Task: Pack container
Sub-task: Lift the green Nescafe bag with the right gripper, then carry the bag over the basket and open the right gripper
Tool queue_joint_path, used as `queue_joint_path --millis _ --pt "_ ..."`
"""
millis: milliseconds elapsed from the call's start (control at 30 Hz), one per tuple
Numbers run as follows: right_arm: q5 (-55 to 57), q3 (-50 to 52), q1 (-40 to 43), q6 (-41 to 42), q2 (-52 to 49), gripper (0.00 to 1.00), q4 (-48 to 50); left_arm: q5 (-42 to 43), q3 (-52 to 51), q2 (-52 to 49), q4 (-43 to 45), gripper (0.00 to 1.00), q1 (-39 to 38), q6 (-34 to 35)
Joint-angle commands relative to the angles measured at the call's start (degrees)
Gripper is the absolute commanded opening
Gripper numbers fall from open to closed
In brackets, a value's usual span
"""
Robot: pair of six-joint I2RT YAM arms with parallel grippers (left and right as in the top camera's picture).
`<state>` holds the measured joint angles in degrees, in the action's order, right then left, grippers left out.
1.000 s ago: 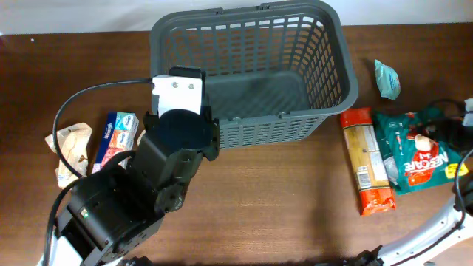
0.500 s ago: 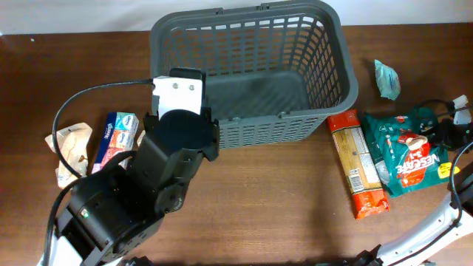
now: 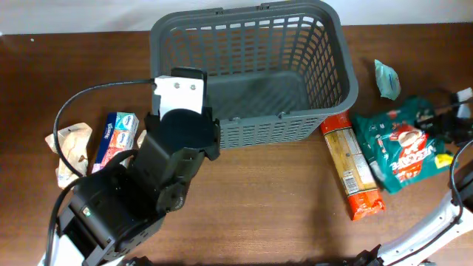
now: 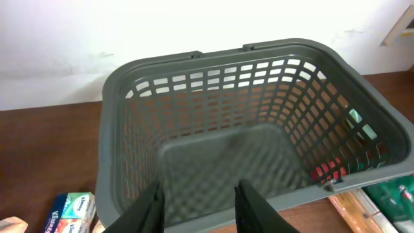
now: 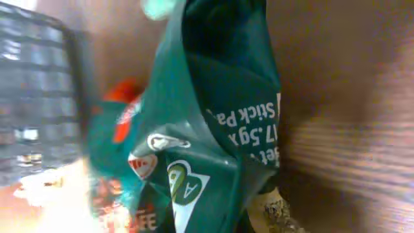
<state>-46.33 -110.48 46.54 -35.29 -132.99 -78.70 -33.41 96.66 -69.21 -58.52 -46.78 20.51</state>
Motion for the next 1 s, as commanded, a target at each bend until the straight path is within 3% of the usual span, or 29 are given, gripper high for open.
queue_joint_path --millis 0,200,267,433,533,667,800,967 --pt "-16.63 -9.86 3.02 -2.19 1.16 0.04 -5.6 -0.59 1.31 -0.44 -0.22 0.29 0.2 -0.9" --pt "-23.17 -23.15 5.29 -3.96 1.16 0.04 -18.18 0.24 1.31 -0.44 -0.24 0.29 0.2 -0.9" --pt "-24.28 -28.81 4.72 1.51 2.51 0.04 -18.64 0.28 1.31 -0.44 -0.24 0.29 0.2 -0.9" --pt "-30.73 -38.14 1.77 5.55 6.82 0.03 -18.56 1.6 1.31 -0.44 -0.39 0.29 0.17 -0.9" --pt "-33.79 -46.99 -1.09 13.51 7.96 0.04 -16.39 1.73 1.31 -0.44 -0.74 0.29 0.2 -0.92" --pt "-34.1 -59.25 -7.26 27.28 8.7 0.04 -9.88 1.7 1.31 -0.42 -1.97 0.29 0.2 -0.92" --pt "-34.1 -69.37 -15.39 44.59 8.79 0.04 3.3 1.66 1.33 0.09 -2.38 0.29 0.2 -0.92" --pt "-34.07 -69.29 -28.26 65.37 9.84 0.04 27.1 -3.45 1.6 4.66 -2.36 0.28 0.2 -0.9"
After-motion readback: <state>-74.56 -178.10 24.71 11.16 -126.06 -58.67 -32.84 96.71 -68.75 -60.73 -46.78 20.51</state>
